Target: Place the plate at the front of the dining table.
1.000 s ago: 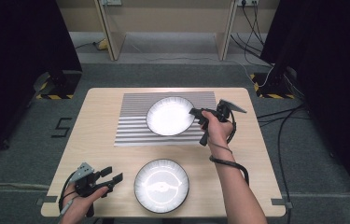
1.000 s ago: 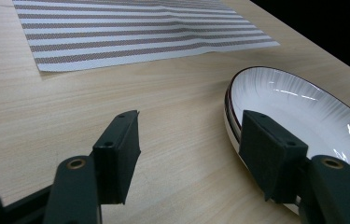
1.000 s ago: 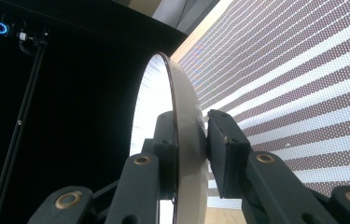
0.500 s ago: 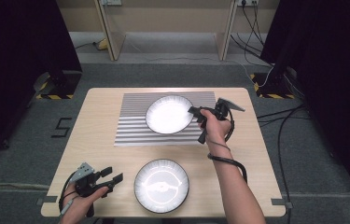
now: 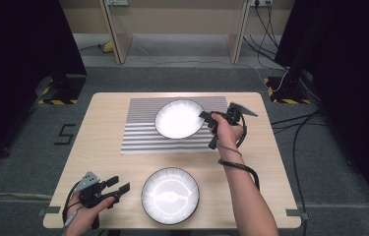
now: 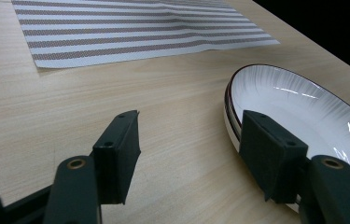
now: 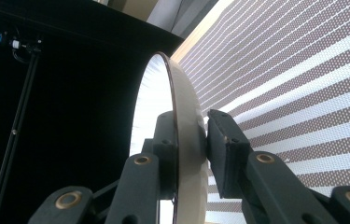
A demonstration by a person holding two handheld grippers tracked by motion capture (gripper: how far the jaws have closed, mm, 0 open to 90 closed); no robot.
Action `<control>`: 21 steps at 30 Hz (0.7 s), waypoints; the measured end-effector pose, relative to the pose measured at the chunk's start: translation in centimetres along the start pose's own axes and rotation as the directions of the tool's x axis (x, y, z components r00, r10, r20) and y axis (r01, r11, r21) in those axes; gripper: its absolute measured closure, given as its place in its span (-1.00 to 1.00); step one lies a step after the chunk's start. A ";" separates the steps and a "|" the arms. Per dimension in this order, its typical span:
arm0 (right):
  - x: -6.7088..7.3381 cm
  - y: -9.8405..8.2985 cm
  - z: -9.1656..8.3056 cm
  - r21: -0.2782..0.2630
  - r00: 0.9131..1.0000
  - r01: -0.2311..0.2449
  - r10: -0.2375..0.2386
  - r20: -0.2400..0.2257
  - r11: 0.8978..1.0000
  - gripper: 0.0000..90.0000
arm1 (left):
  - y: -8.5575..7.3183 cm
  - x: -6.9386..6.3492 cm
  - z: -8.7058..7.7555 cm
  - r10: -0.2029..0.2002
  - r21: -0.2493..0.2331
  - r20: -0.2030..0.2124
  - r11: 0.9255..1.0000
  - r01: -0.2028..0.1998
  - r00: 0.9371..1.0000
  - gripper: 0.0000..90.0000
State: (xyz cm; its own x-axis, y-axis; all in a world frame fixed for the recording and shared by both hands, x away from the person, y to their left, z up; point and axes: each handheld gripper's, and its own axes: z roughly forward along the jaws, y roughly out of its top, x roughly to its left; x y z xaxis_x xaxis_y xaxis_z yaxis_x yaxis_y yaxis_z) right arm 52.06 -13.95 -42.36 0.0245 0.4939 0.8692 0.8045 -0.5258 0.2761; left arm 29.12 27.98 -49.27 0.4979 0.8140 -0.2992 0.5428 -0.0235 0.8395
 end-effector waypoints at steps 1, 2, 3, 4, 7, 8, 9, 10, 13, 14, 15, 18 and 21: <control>0.0 0.1 0.0 0.000 1.000 -0.008 0.008 -0.001 1.000 0.64 | 0.0 0.0 0.0 0.000 0.000 0.000 1.000 0.000 1.000 -0.16; 0.0 0.2 0.0 -0.005 1.000 -0.010 0.010 0.000 1.000 0.64 | 0.0 0.0 0.0 -0.002 0.001 0.001 1.000 0.002 1.000 -0.16; -0.1 0.2 0.0 -0.006 1.000 -0.007 0.007 0.001 1.000 0.64 | -0.1 0.0 0.1 -0.003 0.001 0.001 1.000 0.003 1.000 -0.16; -0.1 0.3 0.0 -0.008 1.000 -0.008 0.008 0.002 1.000 0.64 | -0.1 0.0 0.0 -0.003 0.001 0.001 1.000 0.003 1.000 -0.16; 0.0 0.5 0.0 -0.012 1.000 -0.012 0.012 0.005 1.000 0.64 | 0.0 0.0 0.0 -0.001 -0.001 -0.001 1.000 0.001 1.000 -0.16; -0.1 0.5 0.0 -0.012 1.000 -0.010 0.010 0.006 1.000 0.64 | 0.0 0.0 0.0 -0.003 -0.001 -0.001 1.000 0.003 1.000 -0.16; 0.0 0.5 0.1 -0.013 1.000 -0.008 0.009 0.005 1.000 0.64 | 0.0 0.0 0.0 -0.003 -0.001 -0.001 1.000 0.003 1.000 -0.16; 0.0 0.6 0.1 -0.014 1.000 -0.010 0.010 0.005 1.000 0.64 | 0.0 0.1 0.0 -0.002 -0.002 -0.002 1.000 0.002 1.000 -0.16; -0.1 0.7 0.2 -0.014 1.000 -0.012 0.012 0.002 1.000 0.64 | 0.0 0.1 0.0 -0.003 0.000 -0.002 1.000 0.003 1.000 -0.16; 0.0 0.7 0.2 -0.014 1.000 -0.016 0.016 0.002 1.000 0.64 | 0.0 0.1 0.0 -0.003 0.000 -0.002 1.000 0.003 1.000 -0.16; 0.0 0.8 0.3 -0.014 1.000 -0.013 0.013 0.002 1.000 0.64 | 0.0 0.1 0.0 -0.003 -0.001 -0.002 1.000 0.003 1.000 -0.16; 0.0 1.0 0.4 -0.019 1.000 -0.012 0.012 0.006 1.000 0.64 | 0.0 0.1 -0.1 -0.005 -0.001 -0.003 1.000 0.005 1.000 -0.16; 0.0 1.1 0.4 -0.021 1.000 -0.014 0.014 0.006 1.000 0.64 | 0.0 0.2 0.0 -0.005 -0.002 -0.003 1.000 0.005 1.000 -0.16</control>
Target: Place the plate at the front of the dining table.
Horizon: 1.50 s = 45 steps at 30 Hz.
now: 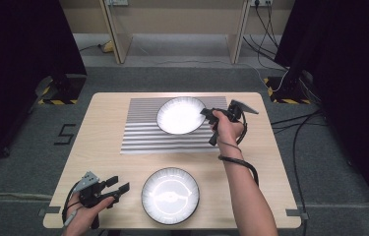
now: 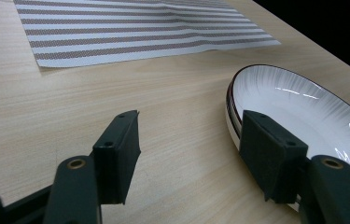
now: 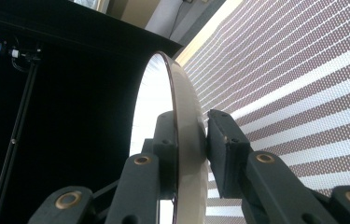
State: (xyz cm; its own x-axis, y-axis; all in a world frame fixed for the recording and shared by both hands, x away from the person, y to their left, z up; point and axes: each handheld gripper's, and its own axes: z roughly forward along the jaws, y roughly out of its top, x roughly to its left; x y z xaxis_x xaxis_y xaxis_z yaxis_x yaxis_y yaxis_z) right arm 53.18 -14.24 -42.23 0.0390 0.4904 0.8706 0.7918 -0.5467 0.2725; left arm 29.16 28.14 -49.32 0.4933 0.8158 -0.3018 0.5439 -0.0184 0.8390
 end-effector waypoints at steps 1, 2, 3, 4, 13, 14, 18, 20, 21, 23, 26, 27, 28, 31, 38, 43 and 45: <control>0.0 0.1 0.1 -0.005 1.000 -0.001 0.001 0.000 1.000 0.64 | 0.0 0.0 0.0 0.000 0.000 0.000 1.000 0.000 1.000 -0.16; 0.1 0.2 0.1 -0.005 1.000 -0.005 0.005 -0.001 1.000 0.64 | 0.0 0.0 0.0 0.000 0.001 0.000 1.000 0.000 1.000 -0.16; 0.0 0.3 0.1 -0.005 1.000 -0.002 0.002 0.002 1.000 0.64 | 0.0 0.0 0.0 0.001 0.001 0.001 1.000 -0.001 1.000 -0.16; 0.0 0.3 0.1 -0.005 1.000 -0.002 0.002 0.002 1.000 0.64 | 0.0 0.0 0.0 0.001 0.001 0.001 1.000 -0.001 1.000 -0.16; -0.1 0.7 0.8 -0.009 1.000 -0.015 0.015 0.007 1.000 0.64 | -0.1 0.1 0.0 -0.004 0.000 0.000 1.000 0.004 1.000 -0.16; -0.1 0.7 0.8 -0.010 1.000 -0.014 0.014 0.007 1.000 0.64 | -0.1 0.1 0.0 -0.003 0.001 -0.002 1.000 0.003 1.000 -0.16; -0.2 0.8 1.0 -0.015 1.000 -0.014 0.014 0.006 1.000 0.64 | -0.1 0.1 0.0 -0.002 0.003 -0.004 1.000 0.002 1.000 -0.16; -0.3 0.9 1.1 -0.018 1.000 -0.023 0.024 0.007 1.000 0.64 | -0.1 0.1 0.0 -0.002 0.004 -0.003 1.000 0.002 1.000 -0.16; -0.4 1.0 1.2 -0.017 1.000 -0.026 0.026 0.009 1.000 0.64 | -0.1 0.1 0.1 -0.002 0.005 -0.002 1.000 0.002 1.000 -0.16; -0.4 1.1 1.3 -0.020 1.000 -0.023 0.023 0.012 1.000 0.64 | -0.1 0.2 0.1 -0.002 0.005 -0.001 1.000 0.002 1.000 -0.16; -0.5 1.2 1.4 -0.023 1.000 -0.023 0.023 0.015 0.999 0.64 | -0.2 0.2 0.1 -0.001 0.006 -0.001 1.000 0.001 1.000 -0.16; -0.5 1.3 1.4 -0.022 1.000 -0.025 0.025 0.015 0.999 0.64 | -0.2 0.2 0.1 -0.001 0.006 -0.001 1.000 0.001 1.000 -0.16; -0.5 1.3 1.4 -0.022 1.000 -0.025 0.025 0.015 0.999 0.64 | -0.2 0.2 0.1 -0.002 0.007 0.000 1.000 0.002 1.000 -0.16; -0.6 1.5 1.6 -0.029 0.999 -0.028 0.029 0.020 0.999 0.64 | -0.2 0.2 0.1 -0.003 0.007 0.000 1.000 0.003 1.000 -0.16; -0.5 1.9 2.1 -0.033 0.999 -0.030 0.031 0.023 0.999 0.64 | -0.2 0.3 0.1 -0.004 0.007 -0.006 1.000 0.004 1.000 -0.16; -0.6 2.0 2.5 -0.035 0.999 -0.037 0.038 0.027 0.999 0.64 | -0.2 0.4 0.1 -0.007 0.006 -0.004 1.000 0.007 1.000 -0.16; -0.8 2.1 2.7 -0.035 0.999 -0.042 0.043 0.031 0.998 0.64 | -0.2 0.4 0.1 -0.007 0.006 -0.004 1.000 0.007 1.000 -0.16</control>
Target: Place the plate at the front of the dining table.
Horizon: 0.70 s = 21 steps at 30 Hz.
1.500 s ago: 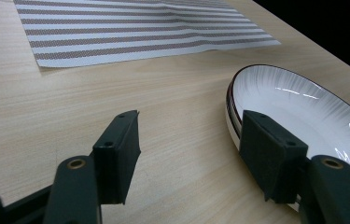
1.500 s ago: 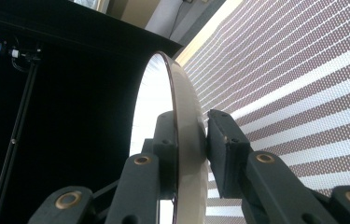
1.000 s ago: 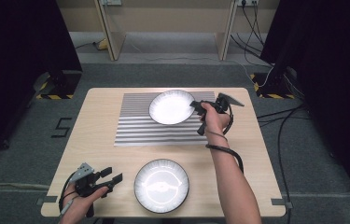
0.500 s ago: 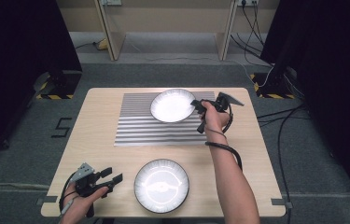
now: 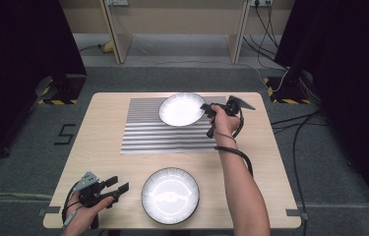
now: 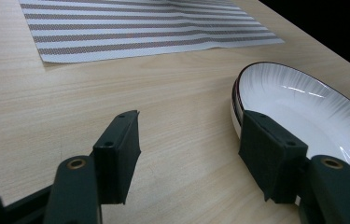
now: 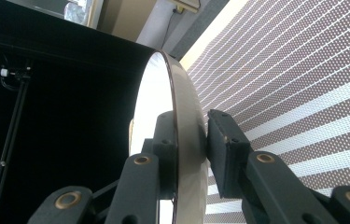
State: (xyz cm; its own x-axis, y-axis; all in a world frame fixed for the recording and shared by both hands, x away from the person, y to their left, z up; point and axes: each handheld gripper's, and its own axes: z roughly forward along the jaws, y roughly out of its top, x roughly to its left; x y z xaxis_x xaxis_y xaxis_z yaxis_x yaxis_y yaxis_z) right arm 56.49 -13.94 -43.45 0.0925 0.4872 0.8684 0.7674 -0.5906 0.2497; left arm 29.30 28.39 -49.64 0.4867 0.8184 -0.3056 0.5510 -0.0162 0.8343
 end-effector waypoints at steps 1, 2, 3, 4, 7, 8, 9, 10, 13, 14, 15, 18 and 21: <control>0.0 0.0 0.0 -0.002 1.000 -0.002 0.002 0.002 1.000 0.64 | 0.0 0.0 0.0 -0.001 0.000 0.002 1.000 0.001 1.000 -0.16; -0.1 0.1 0.1 -0.004 1.000 0.001 -0.001 0.005 1.000 0.64 | 0.0 0.0 0.0 -0.001 0.000 0.001 1.000 0.001 1.000 -0.16; -0.2 0.1 0.2 -0.003 1.000 -0.001 0.001 0.008 1.000 0.64 | 0.0 0.1 0.0 -0.001 0.001 0.001 1.000 0.001 1.000 -0.16; -0.2 0.1 0.2 -0.004 1.000 -0.004 0.004 0.009 1.000 0.63 | 0.0 0.1 0.0 -0.002 0.001 0.002 1.000 0.002 1.000 -0.16; -0.4 0.2 0.4 -0.006 1.000 -0.012 0.012 0.011 1.000 0.63 | 0.0 0.1 0.0 -0.001 0.001 0.001 1.000 0.001 1.000 -0.16; -0.5 0.3 0.5 -0.006 1.000 -0.015 0.015 0.011 1.000 0.63 | 0.0 0.1 0.0 -0.001 0.001 0.002 1.000 0.001 1.000 -0.16; -0.5 0.3 0.6 -0.009 1.000 -0.018 0.018 0.012 1.000 0.63 | 0.0 0.1 0.0 -0.001 0.001 0.002 1.000 0.001 1.000 -0.16; -0.6 0.3 0.6 -0.009 1.000 -0.016 0.016 0.014 1.000 0.63 | 0.0 0.1 0.0 0.001 0.002 0.002 1.000 -0.001 1.000 -0.16; -0.7 0.4 1.0 -0.007 1.000 -0.021 0.021 0.022 1.000 0.63 | 0.0 0.1 0.0 0.001 0.001 0.001 1.000 -0.001 1.000 -0.16; -0.7 0.4 1.1 -0.007 1.000 -0.020 0.020 0.024 1.000 0.63 | 0.0 0.1 0.0 0.001 0.001 0.001 1.000 -0.001 1.000 -0.16; -0.8 0.3 1.2 -0.006 0.999 -0.020 0.020 0.029 1.000 0.63 | 0.0 0.1 0.0 -0.002 0.000 0.000 1.000 0.002 1.000 -0.16; -1.1 0.2 1.7 -0.007 0.999 -0.028 0.028 0.034 1.000 0.63 | 0.0 0.2 0.0 -0.002 0.002 -0.001 1.000 0.002 1.000 -0.16; -1.3 0.2 2.1 -0.005 0.999 -0.033 0.033 0.041 0.999 0.63 | 0.0 0.2 0.0 -0.003 0.002 -0.001 1.000 0.003 1.000 -0.16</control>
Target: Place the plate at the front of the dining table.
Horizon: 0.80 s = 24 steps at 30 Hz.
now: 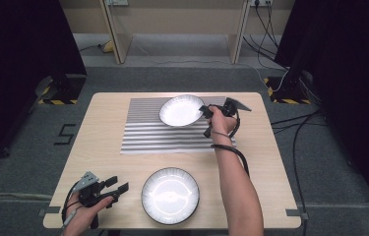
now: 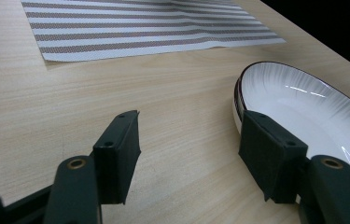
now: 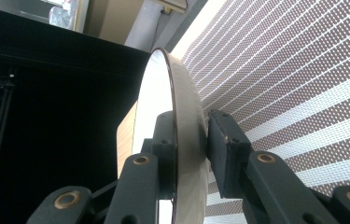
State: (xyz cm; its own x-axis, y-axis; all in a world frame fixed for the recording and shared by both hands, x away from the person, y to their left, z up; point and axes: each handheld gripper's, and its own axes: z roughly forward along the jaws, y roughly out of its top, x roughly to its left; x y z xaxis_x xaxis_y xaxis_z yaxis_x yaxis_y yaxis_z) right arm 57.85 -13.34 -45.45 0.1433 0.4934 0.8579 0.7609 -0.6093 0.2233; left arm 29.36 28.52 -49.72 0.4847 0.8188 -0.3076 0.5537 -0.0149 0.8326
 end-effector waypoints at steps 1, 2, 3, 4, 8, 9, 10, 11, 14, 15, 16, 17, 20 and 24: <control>0.0 0.0 0.1 0.000 1.000 0.000 0.000 0.003 1.000 0.63 | 0.0 0.0 0.0 0.000 0.000 0.000 1.000 0.000 1.000 -0.16; 0.0 0.0 0.1 0.000 1.000 0.000 0.000 0.003 1.000 0.63 | 0.0 0.0 0.0 0.000 0.000 0.000 1.000 0.000 1.000 -0.16; -0.2 -0.1 0.4 0.003 1.000 0.004 -0.004 0.014 1.000 0.63 | 0.0 0.0 0.0 0.001 0.001 0.000 1.000 -0.001 1.000 -0.16; -0.2 -0.1 0.5 0.002 1.000 0.002 -0.002 0.015 1.000 0.63 | 0.0 0.0 0.0 -0.001 0.000 0.002 1.000 0.001 1.000 -0.16; -0.4 -0.2 0.9 0.013 1.000 0.000 -0.001 0.028 1.000 0.63 | -0.1 0.0 0.0 -0.001 0.000 0.004 1.000 0.001 1.000 -0.16; -0.6 -0.2 1.0 0.015 0.999 0.004 -0.005 0.036 1.000 0.62 | 0.0 0.0 0.0 0.000 0.001 0.002 1.000 0.000 1.000 -0.16; -0.6 -0.3 1.1 0.013 0.999 0.009 -0.009 0.037 1.000 0.62 | 0.0 0.0 0.0 -0.001 0.001 0.003 1.000 0.001 1.000 -0.16; -0.6 -0.3 1.1 0.014 0.999 0.007 -0.008 0.037 1.000 0.62 | 0.0 0.0 0.0 0.000 0.000 0.002 1.000 0.000 1.000 -0.16; -0.7 -0.3 1.2 0.013 0.999 -0.001 0.000 0.036 1.000 0.62 | 0.0 0.0 0.0 -0.001 0.000 0.003 1.000 0.001 1.000 -0.16; -0.8 -0.3 1.3 0.014 0.999 -0.005 0.005 0.036 1.000 0.62 | -0.1 0.0 0.1 0.002 0.001 0.004 1.000 -0.002 1.000 -0.16; -0.8 -0.3 1.3 0.012 0.999 -0.004 0.003 0.037 1.000 0.62 | -0.1 0.0 0.1 0.001 0.002 0.005 1.000 -0.001 1.000 -0.16; -0.9 -0.3 1.3 0.010 0.999 -0.003 0.002 0.040 1.000 0.62 | -0.1 0.0 0.1 0.002 0.002 0.005 1.000 -0.002 1.000 -0.16; -1.0 -0.2 1.4 0.014 0.999 -0.005 0.004 0.047 1.000 0.61 | 0.0 0.0 0.1 0.003 0.003 0.003 1.000 -0.003 1.000 -0.16; -1.2 -0.2 1.5 0.013 0.999 -0.007 0.006 0.053 1.000 0.61 | -0.1 0.0 0.1 0.004 0.003 0.003 1.000 -0.004 1.000 -0.15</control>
State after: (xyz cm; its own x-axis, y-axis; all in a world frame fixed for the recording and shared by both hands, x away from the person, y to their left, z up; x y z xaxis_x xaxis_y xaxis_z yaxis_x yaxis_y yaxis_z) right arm 58.49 -12.87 -47.20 0.1813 0.5220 0.8335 0.7679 -0.6046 0.2116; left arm 29.42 28.46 -49.85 0.4885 0.8172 -0.3058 0.5537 -0.0195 0.8325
